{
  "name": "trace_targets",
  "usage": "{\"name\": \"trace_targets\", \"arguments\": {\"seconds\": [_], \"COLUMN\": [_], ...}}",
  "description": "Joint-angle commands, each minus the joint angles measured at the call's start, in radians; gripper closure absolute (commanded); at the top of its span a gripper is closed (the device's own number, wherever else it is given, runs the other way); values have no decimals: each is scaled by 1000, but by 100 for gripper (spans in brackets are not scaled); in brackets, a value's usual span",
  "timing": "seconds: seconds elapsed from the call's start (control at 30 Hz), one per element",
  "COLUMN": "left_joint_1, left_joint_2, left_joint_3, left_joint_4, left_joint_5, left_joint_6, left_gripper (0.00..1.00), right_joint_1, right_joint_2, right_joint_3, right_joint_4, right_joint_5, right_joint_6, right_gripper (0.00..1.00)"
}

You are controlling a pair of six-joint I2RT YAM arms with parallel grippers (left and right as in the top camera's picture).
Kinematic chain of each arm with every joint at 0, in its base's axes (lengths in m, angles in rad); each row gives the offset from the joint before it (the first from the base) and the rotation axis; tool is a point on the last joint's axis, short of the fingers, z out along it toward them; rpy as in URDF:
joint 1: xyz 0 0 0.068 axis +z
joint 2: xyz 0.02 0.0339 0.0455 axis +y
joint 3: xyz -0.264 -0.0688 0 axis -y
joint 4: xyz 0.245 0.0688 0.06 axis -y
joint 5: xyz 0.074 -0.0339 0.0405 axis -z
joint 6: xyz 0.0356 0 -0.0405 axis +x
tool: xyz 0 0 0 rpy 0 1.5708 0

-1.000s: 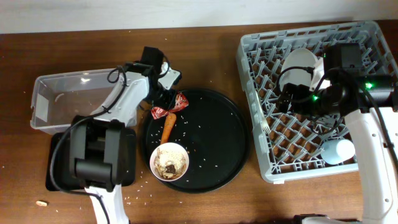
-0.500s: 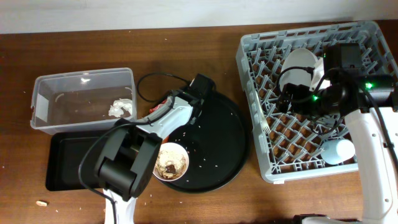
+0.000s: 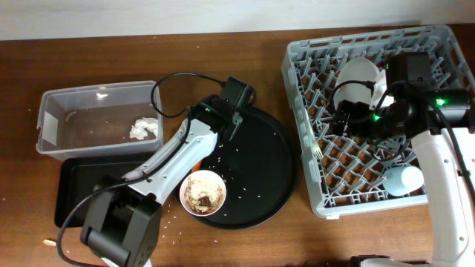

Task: Sort waste into correct bins and load items into the dishwasher rack
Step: 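Grasp the red snack wrapper with the left gripper and drop it in the clear bin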

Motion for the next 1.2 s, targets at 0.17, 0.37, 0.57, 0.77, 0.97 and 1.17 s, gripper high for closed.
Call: {"name": "trace_targets", "arguments": {"seconds": [0.17, 0.37, 0.57, 0.77, 0.97, 1.17], "left_joint_1": [-11, -11, -3, 133, 134, 207], "left_joint_2": [270, 293, 206, 221, 203, 13], "left_joint_3": [-12, -12, -6, -9, -2, 0], "left_joint_4": [127, 146, 50, 62, 76, 16], "left_joint_5": [-63, -219, -201, 18, 40, 86], "left_joint_6": [-123, -145, -145, -118, -47, -51], "left_gripper": [58, 71, 69, 71, 100, 85], "right_joint_1": [-6, -6, -6, -6, -6, -6], "right_joint_2": [-19, -19, -19, -19, -19, -19], "right_joint_3": [2, 2, 2, 2, 2, 2], "right_joint_4": [-6, -3, -9, -10, -11, -11], "right_joint_5": [10, 10, 10, 10, 10, 9], "right_joint_6": [-10, -18, -17, -17, -17, -17], "right_gripper": [2, 2, 2, 2, 2, 2]}}
